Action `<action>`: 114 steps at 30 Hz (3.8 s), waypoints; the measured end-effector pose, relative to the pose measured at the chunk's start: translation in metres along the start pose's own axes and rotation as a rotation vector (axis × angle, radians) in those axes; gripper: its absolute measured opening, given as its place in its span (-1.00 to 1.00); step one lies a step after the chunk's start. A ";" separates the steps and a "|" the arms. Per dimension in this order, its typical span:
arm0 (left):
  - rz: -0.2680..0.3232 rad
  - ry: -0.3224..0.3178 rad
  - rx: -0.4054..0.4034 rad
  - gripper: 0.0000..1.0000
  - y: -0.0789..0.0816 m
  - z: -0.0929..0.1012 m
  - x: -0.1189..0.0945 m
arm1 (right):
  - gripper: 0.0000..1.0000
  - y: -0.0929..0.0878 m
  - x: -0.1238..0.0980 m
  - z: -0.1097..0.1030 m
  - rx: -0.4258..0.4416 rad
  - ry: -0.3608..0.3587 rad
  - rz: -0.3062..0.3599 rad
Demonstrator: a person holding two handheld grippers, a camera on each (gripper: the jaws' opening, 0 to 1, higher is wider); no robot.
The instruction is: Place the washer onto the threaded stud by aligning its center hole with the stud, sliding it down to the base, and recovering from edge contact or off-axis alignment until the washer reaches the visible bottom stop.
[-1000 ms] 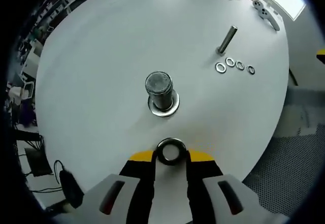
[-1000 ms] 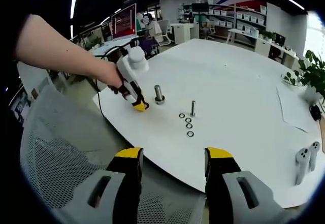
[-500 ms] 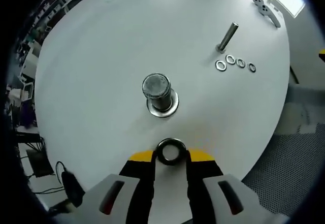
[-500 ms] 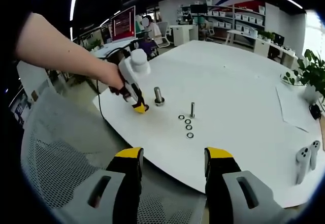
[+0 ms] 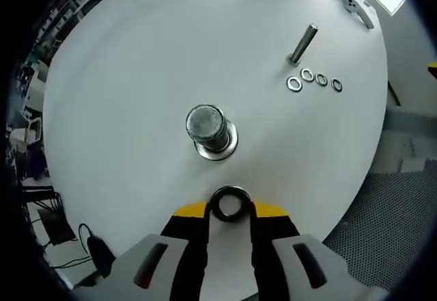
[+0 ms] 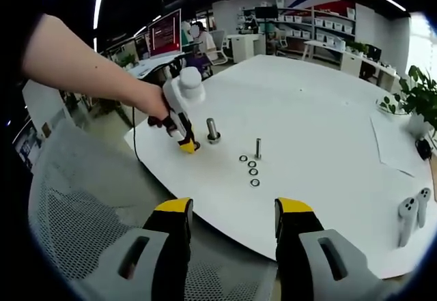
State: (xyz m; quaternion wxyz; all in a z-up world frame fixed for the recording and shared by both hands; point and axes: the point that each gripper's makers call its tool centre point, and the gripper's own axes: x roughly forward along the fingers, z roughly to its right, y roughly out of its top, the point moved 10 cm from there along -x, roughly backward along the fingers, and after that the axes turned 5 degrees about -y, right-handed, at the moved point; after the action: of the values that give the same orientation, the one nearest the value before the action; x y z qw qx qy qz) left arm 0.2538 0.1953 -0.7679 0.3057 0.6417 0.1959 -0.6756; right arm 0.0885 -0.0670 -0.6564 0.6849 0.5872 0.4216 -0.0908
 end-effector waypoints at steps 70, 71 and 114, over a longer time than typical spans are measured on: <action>0.125 0.005 0.230 -0.62 0.047 0.002 -0.066 | 0.01 -0.001 -0.001 0.003 0.015 -0.017 0.001; 0.119 0.006 0.232 -0.62 0.047 0.002 -0.066 | 0.01 -0.001 -0.001 0.003 0.016 -0.018 0.001; 0.036 0.014 0.289 -0.61 0.050 0.003 -0.017 | 0.01 -0.002 -0.001 0.006 0.020 -0.038 -0.011</action>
State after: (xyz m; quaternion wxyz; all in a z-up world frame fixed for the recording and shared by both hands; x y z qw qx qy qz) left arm 0.2843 0.1591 -0.7444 0.2206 0.6871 0.0871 -0.6867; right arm 0.0897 -0.0727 -0.6575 0.6863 0.5900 0.4109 -0.1100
